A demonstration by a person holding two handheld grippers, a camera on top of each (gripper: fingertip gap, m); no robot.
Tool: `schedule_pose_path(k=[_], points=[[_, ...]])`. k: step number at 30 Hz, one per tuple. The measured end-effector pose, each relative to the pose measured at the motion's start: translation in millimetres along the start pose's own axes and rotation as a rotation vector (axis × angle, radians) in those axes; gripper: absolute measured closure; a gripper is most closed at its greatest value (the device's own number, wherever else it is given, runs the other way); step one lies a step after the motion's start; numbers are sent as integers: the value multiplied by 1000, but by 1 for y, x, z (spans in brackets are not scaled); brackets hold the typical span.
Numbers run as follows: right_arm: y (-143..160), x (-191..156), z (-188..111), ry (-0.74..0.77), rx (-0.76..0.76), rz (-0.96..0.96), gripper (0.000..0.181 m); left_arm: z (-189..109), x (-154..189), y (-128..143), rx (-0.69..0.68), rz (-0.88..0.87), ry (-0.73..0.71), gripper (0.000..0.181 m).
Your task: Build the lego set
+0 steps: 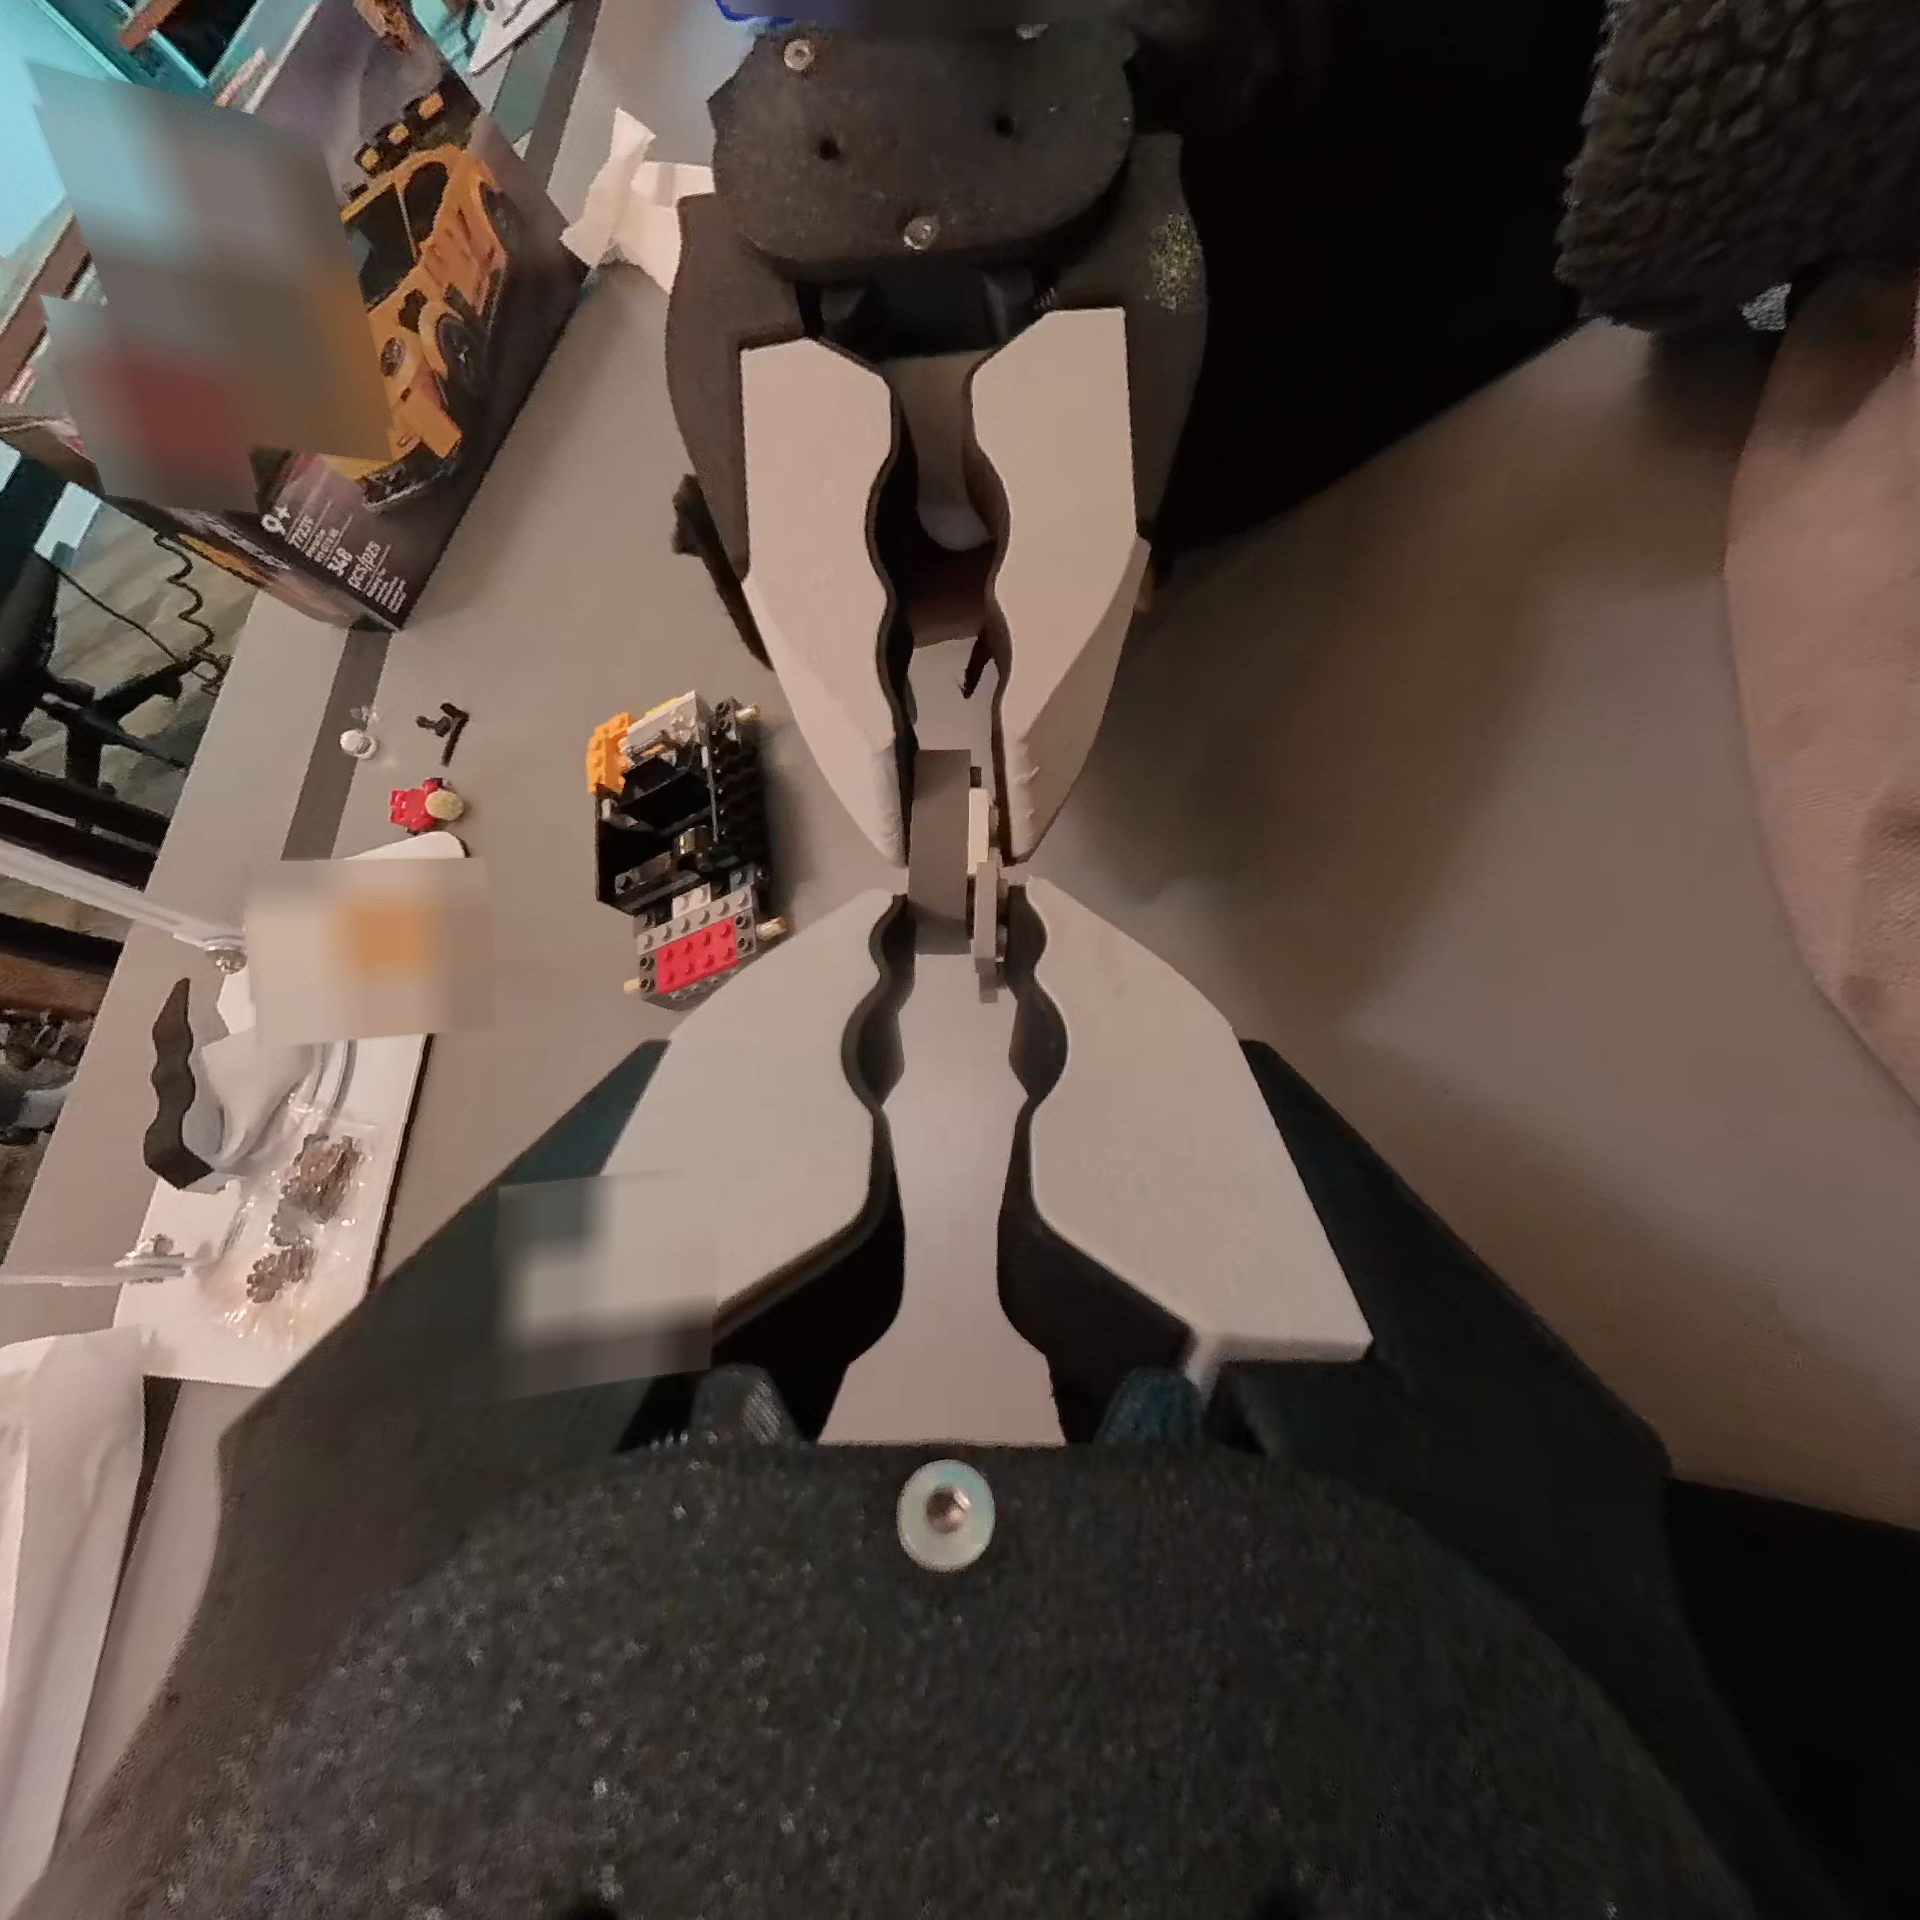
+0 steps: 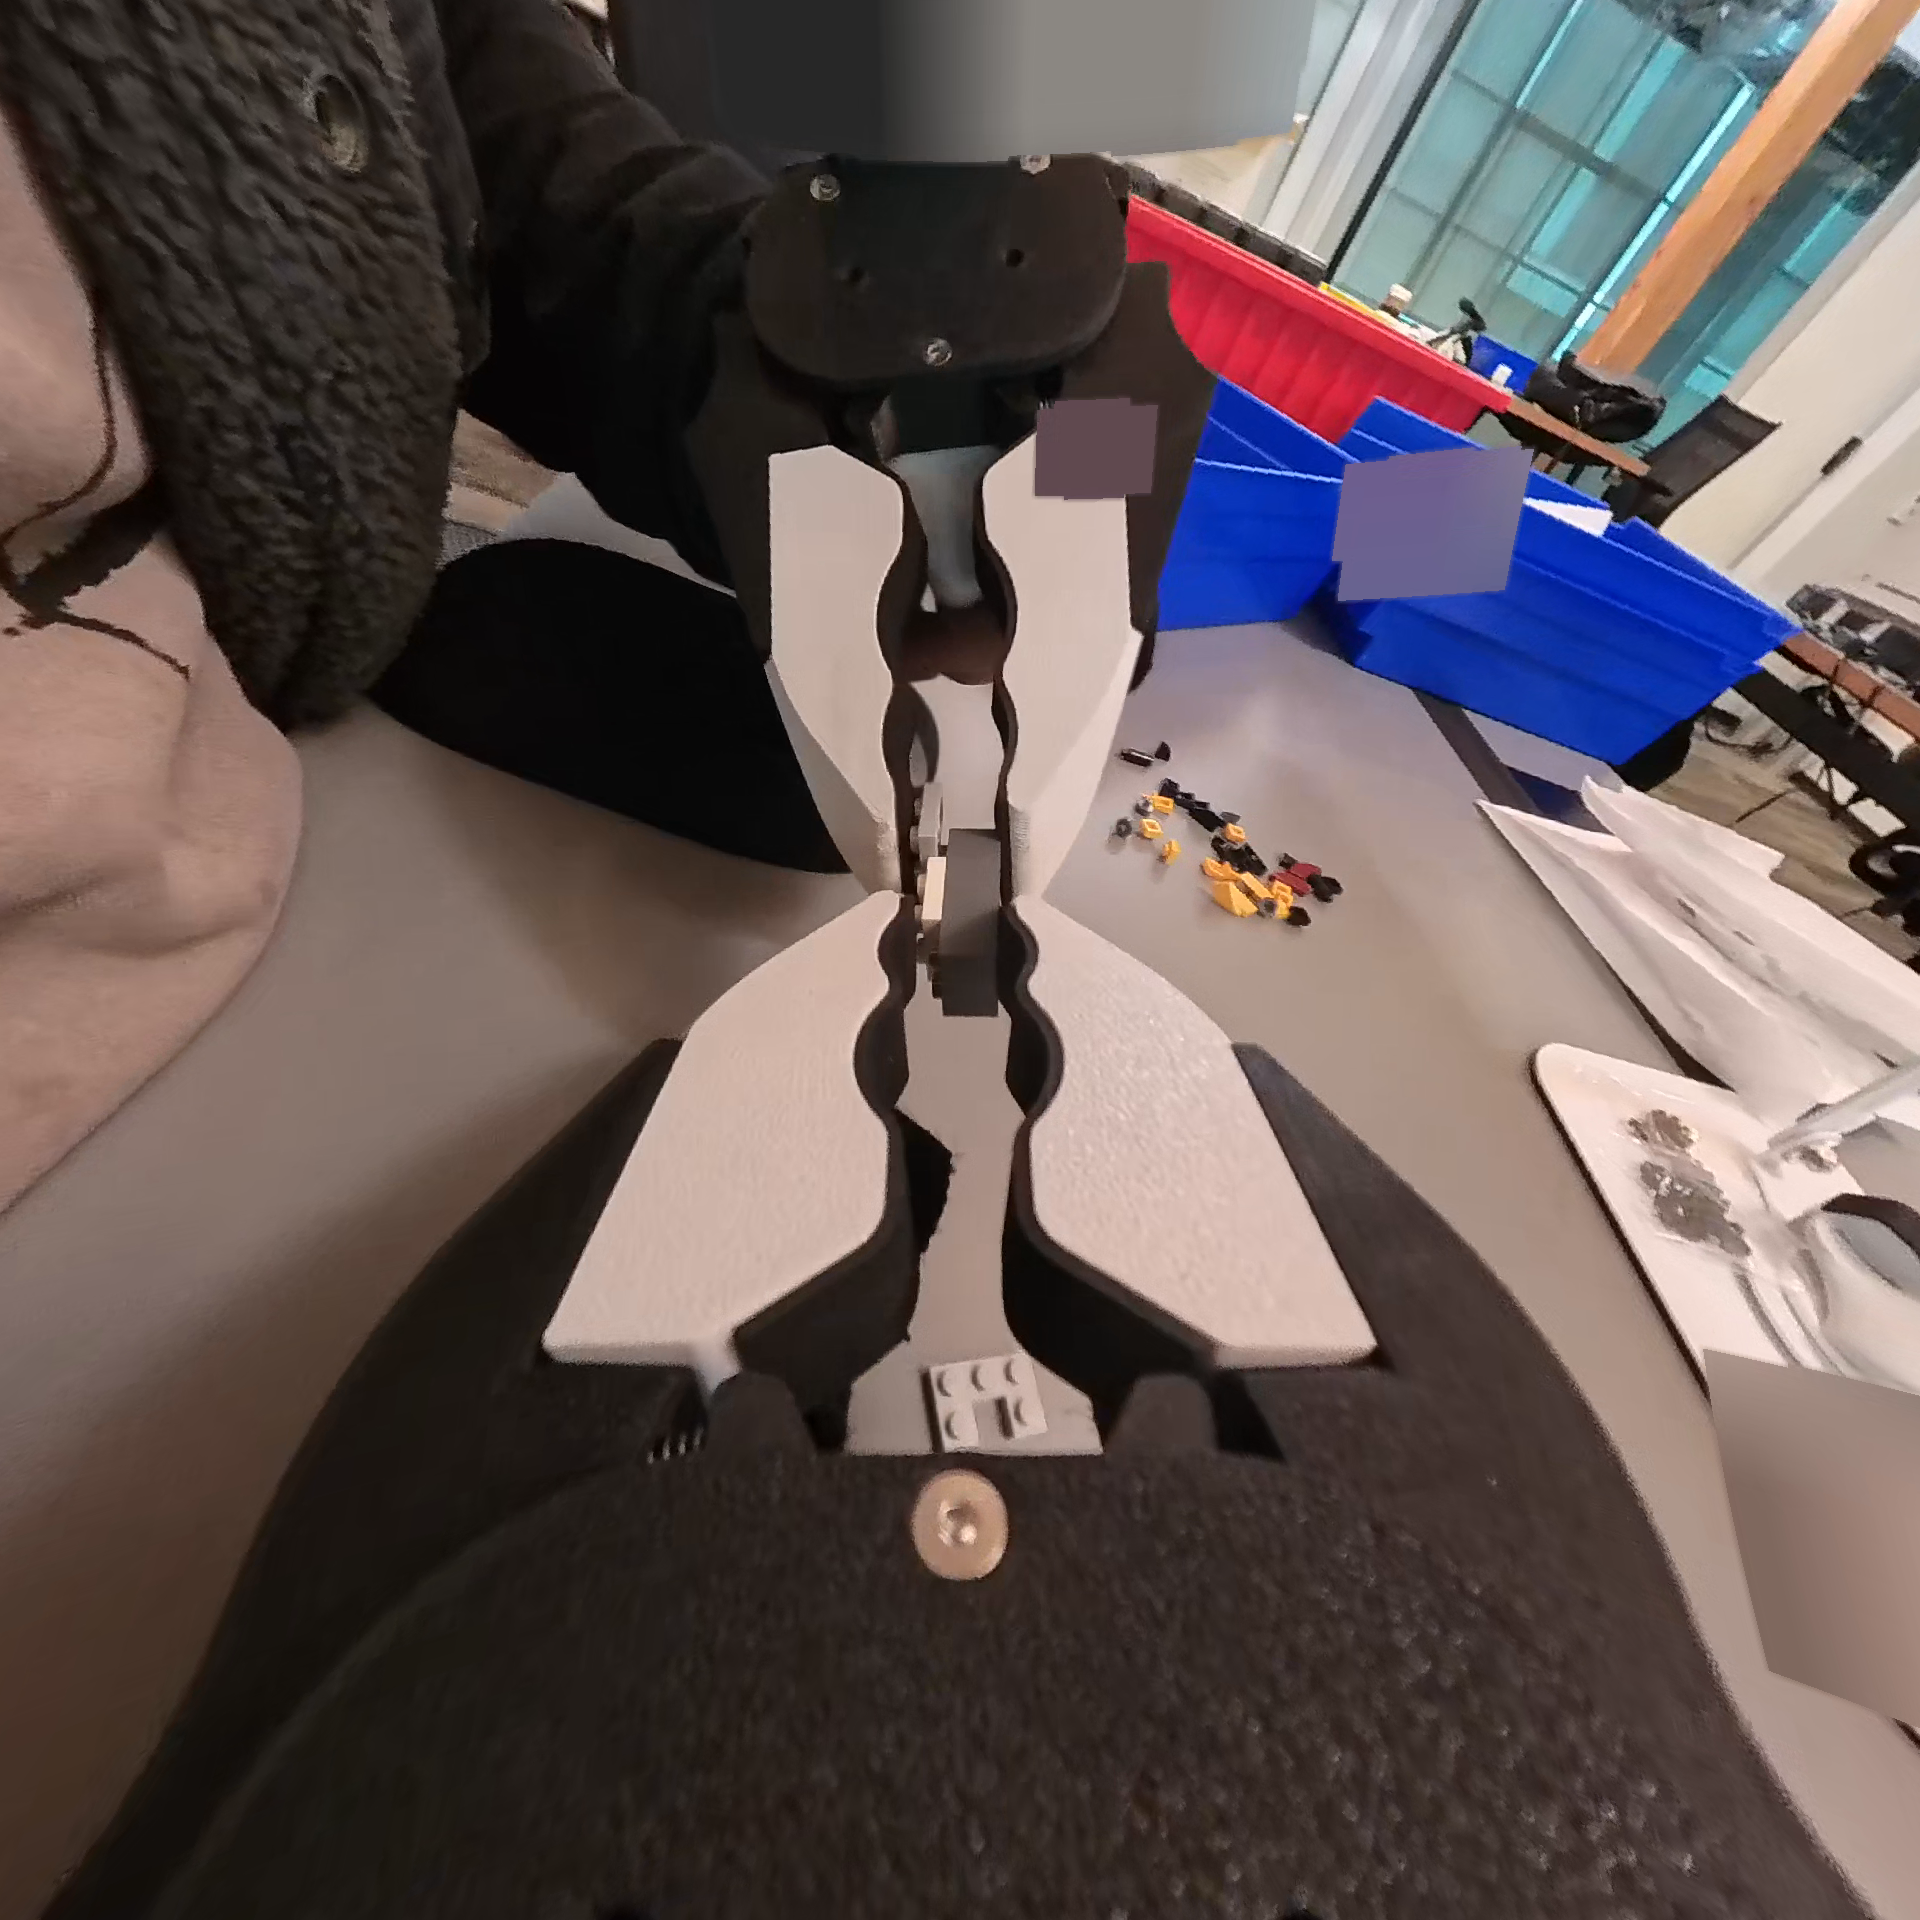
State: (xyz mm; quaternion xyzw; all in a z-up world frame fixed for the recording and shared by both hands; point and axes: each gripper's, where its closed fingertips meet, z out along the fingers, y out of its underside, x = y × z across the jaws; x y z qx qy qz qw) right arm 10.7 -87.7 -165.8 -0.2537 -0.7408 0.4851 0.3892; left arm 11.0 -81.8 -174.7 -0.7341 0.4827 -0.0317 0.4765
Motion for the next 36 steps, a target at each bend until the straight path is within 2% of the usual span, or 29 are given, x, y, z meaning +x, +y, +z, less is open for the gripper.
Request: schedule_pose_path(k=[6,11,18,25,28,31,36], points=[[-5,-3,-1,16,-9,-103,167,-3,2,-3,8,84,-40,164],[-5,-3,0,35,-25,-144,167,-3,3,-3,41,70,-76,164],[-1,-9,1,14,-61,-182,167,-1,8,0,50,71,-49,164],[-4,-14,0,-32,-35,-145,167,-2,14,-2,72,44,10,164],[-5,-15,0,-54,-17,-107,167,-2,17,-3,97,-40,48,164],[-6,-15,-1,-85,4,-2,167,-2,18,-4,138,-204,99,164],[-2,-10,2,-240,-3,483,167,0,19,-3,217,-637,272,164]])
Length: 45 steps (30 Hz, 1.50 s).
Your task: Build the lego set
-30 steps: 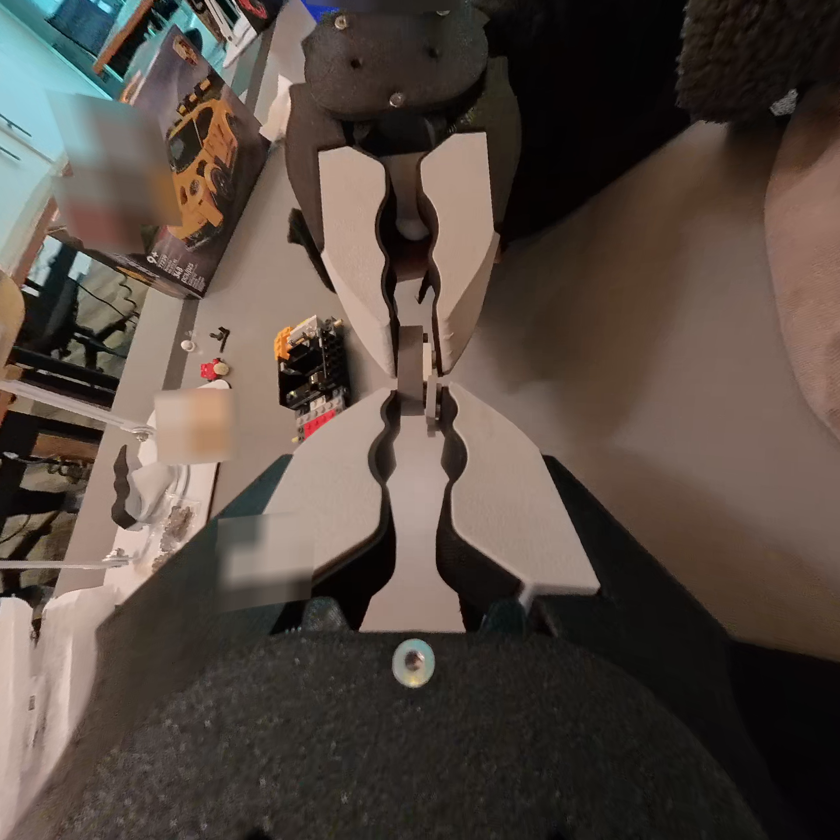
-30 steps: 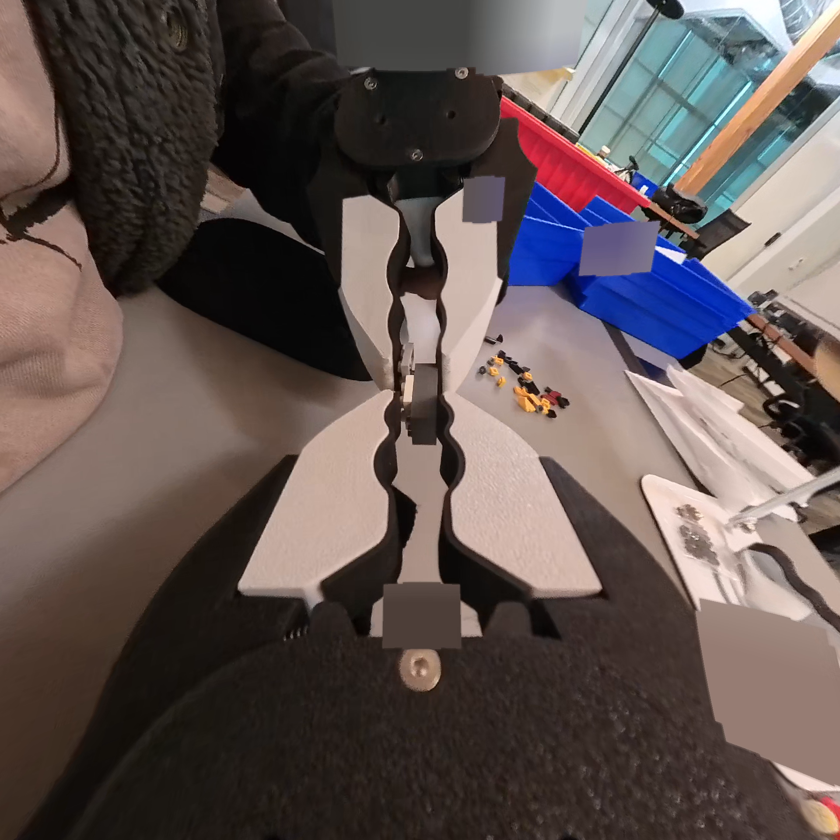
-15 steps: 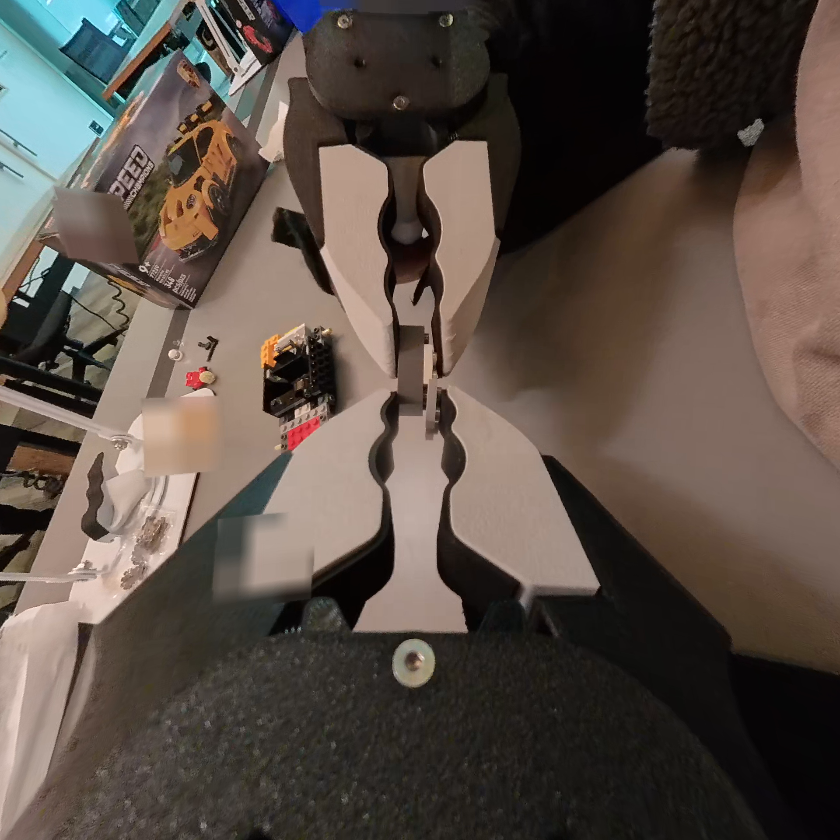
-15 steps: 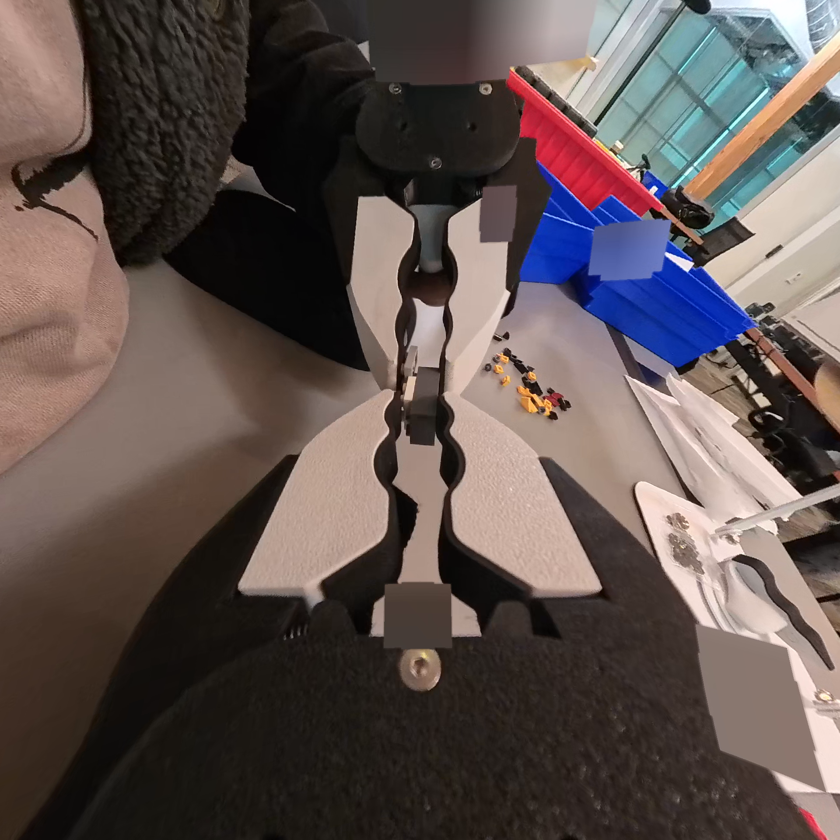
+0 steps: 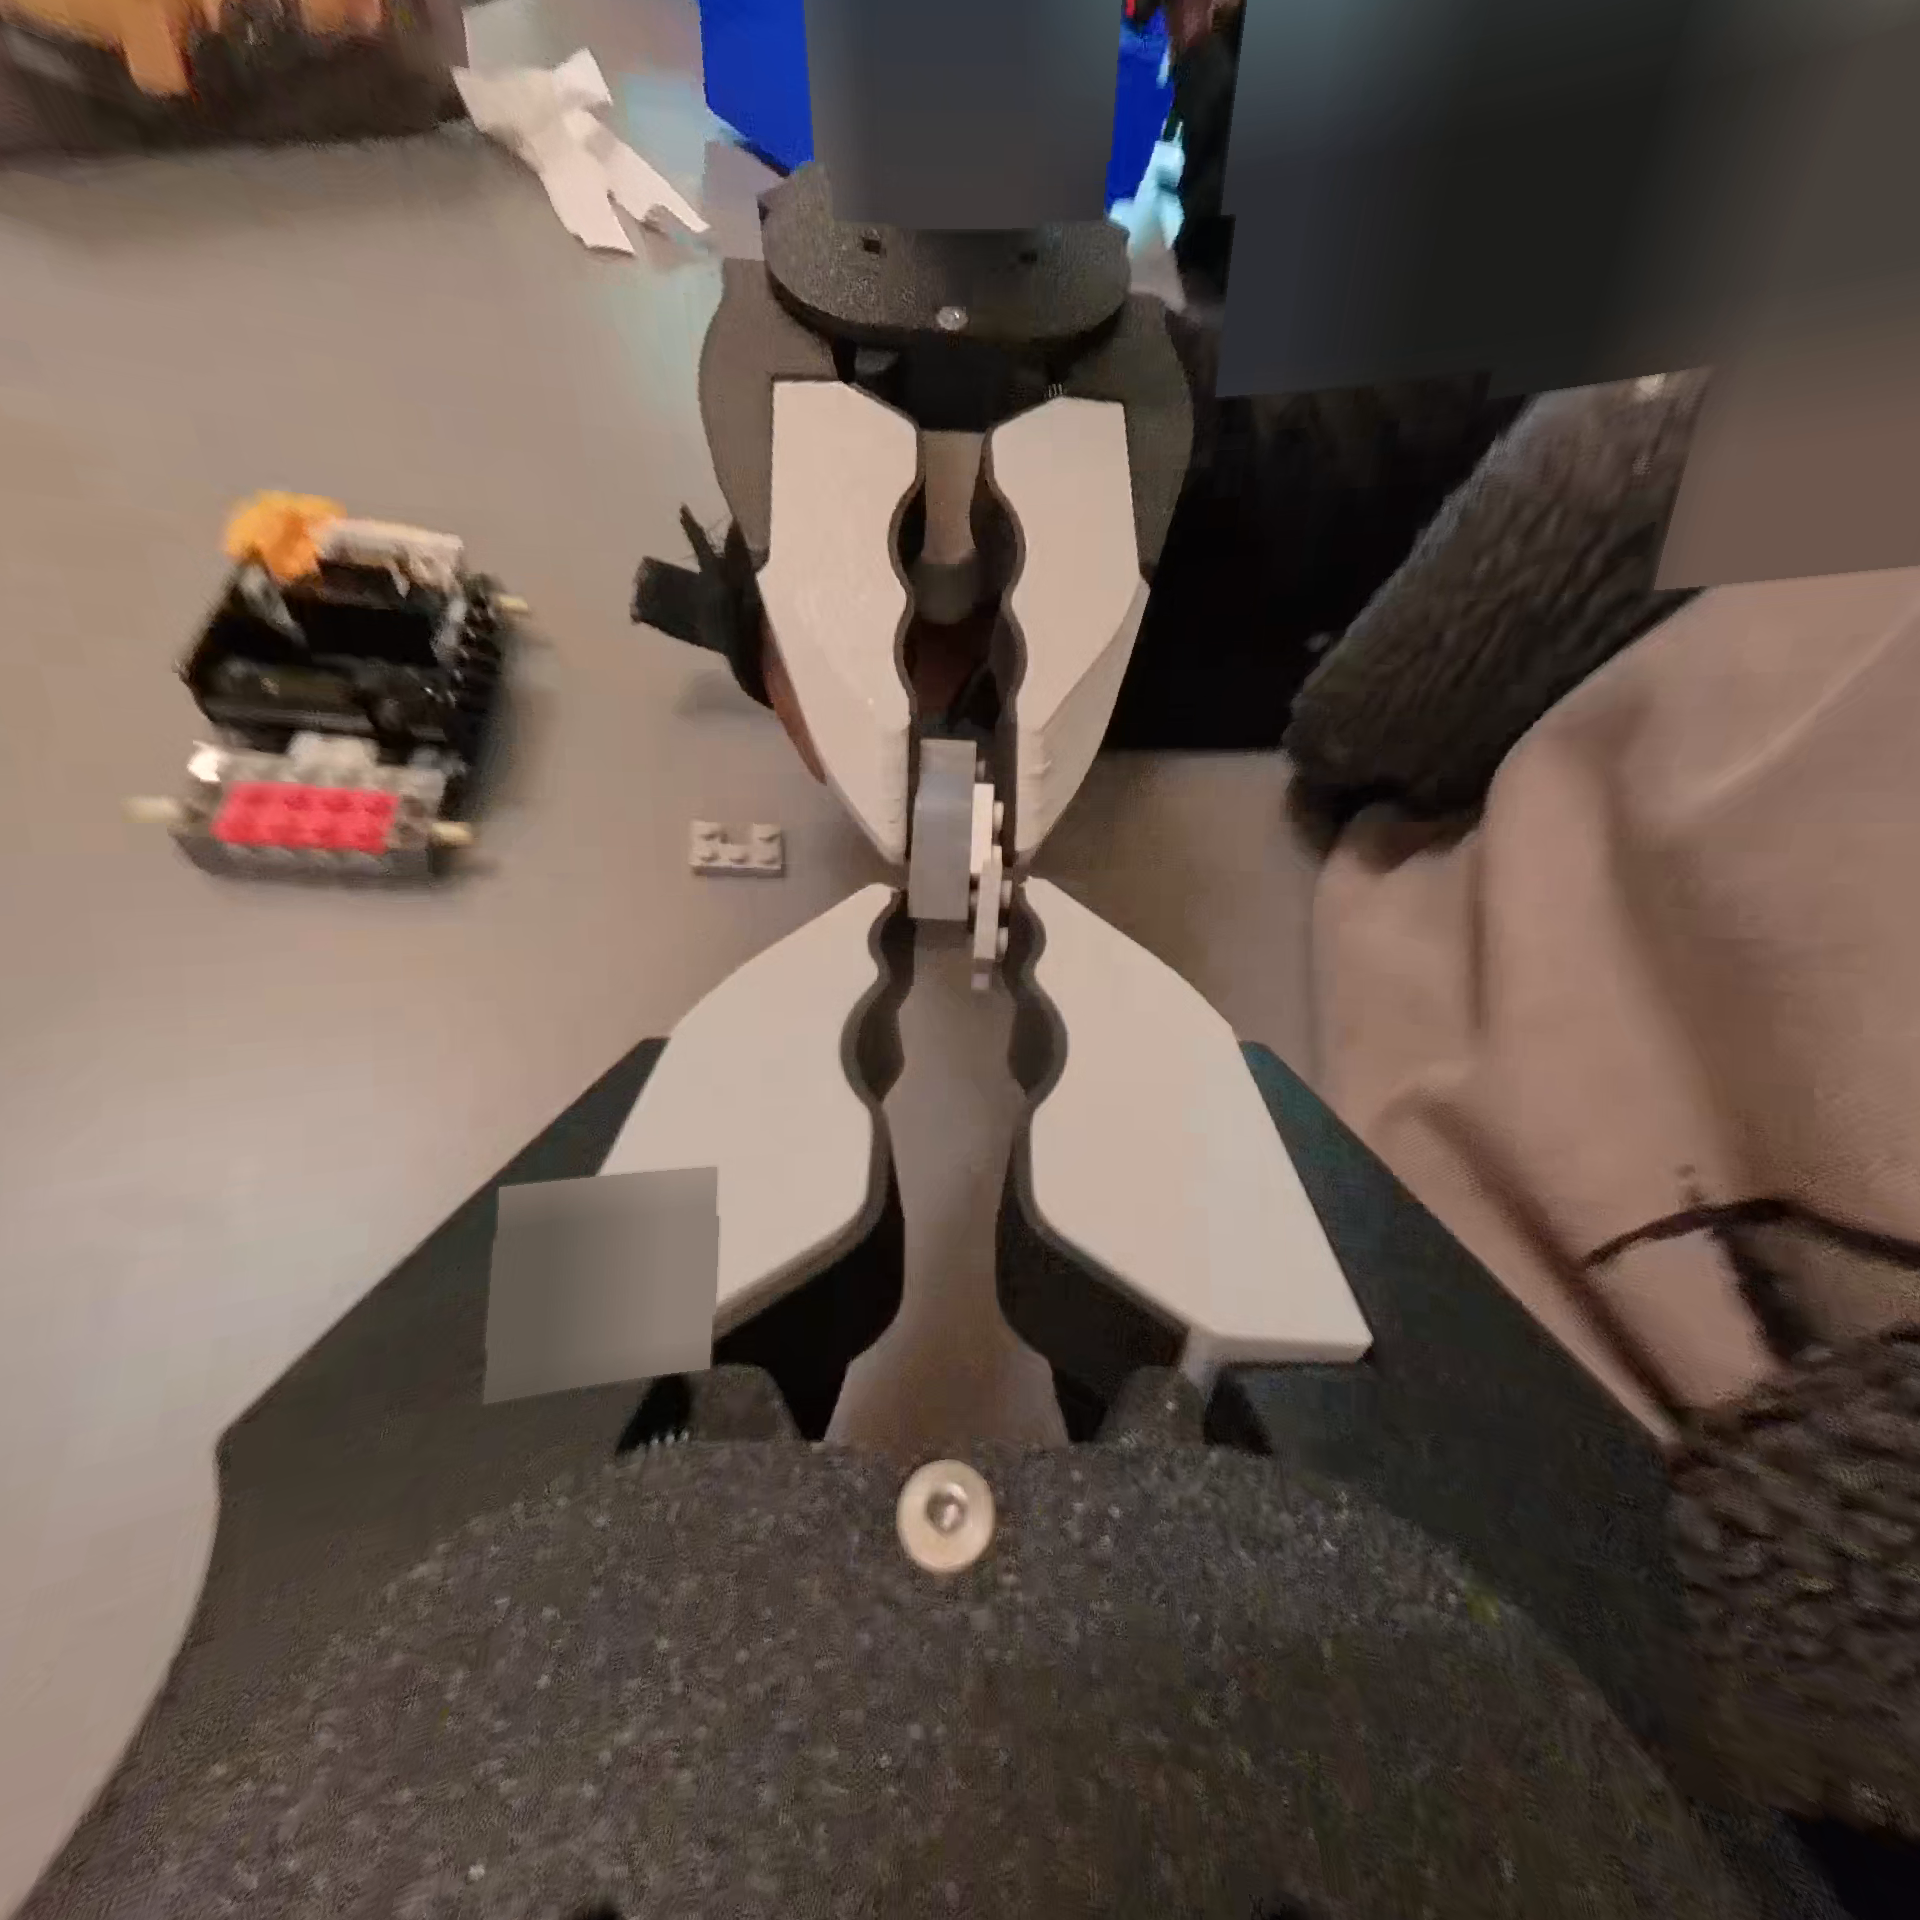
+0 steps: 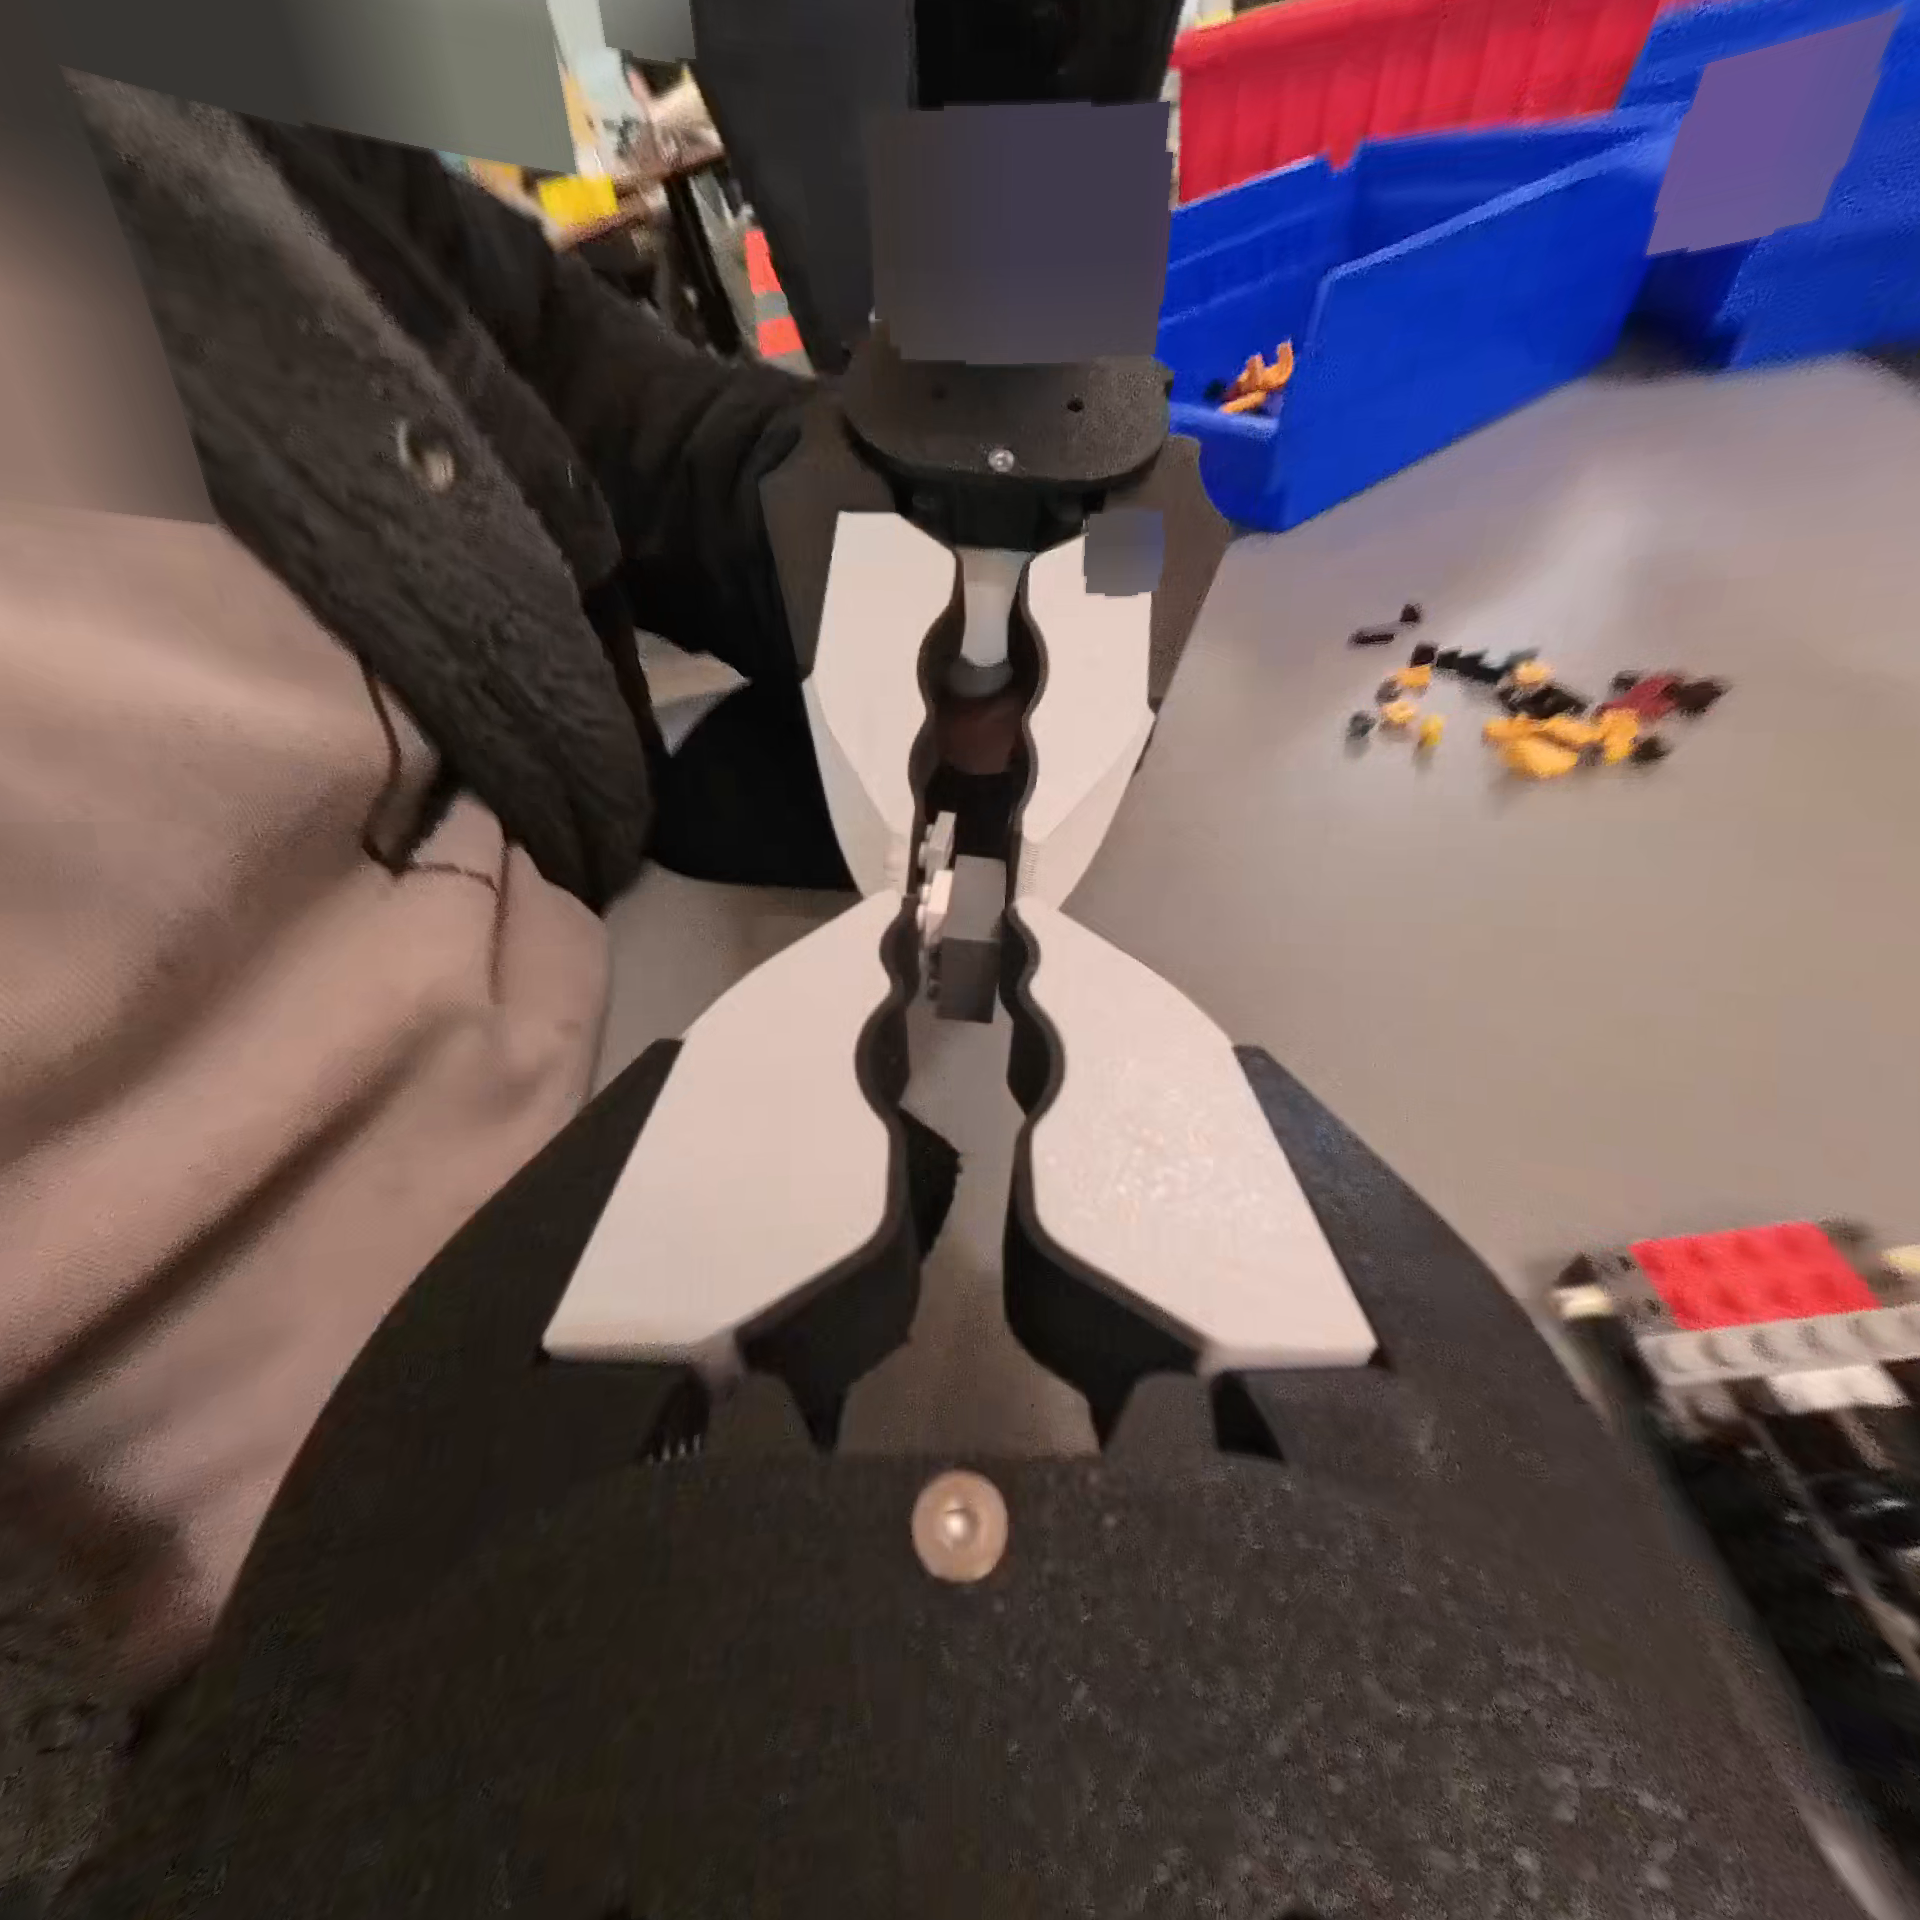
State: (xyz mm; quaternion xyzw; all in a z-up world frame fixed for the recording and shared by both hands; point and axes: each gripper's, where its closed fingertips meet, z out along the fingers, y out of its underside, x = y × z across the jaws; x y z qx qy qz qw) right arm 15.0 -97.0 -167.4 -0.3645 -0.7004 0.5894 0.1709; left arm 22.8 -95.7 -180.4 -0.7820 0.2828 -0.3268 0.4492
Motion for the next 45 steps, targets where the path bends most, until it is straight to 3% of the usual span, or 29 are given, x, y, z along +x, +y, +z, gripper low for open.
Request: schedule_pose_path(k=[3,8,15,32,45], points=[[-8,3,-3,-72,48,190,167,-1,1,-9,93,-231,110,164],[-16,8,-8,-147,115,435,167,-1,-1,-20,204,-473,210,164],[-20,14,-11,-174,174,572,167,-1,-5,-28,297,-645,260,164],[-23,11,-15,-102,183,360,167,0,-4,-33,343,-636,242,164],[-35,7,-19,-167,285,394,167,-2,0,-44,419,-492,173,164]])
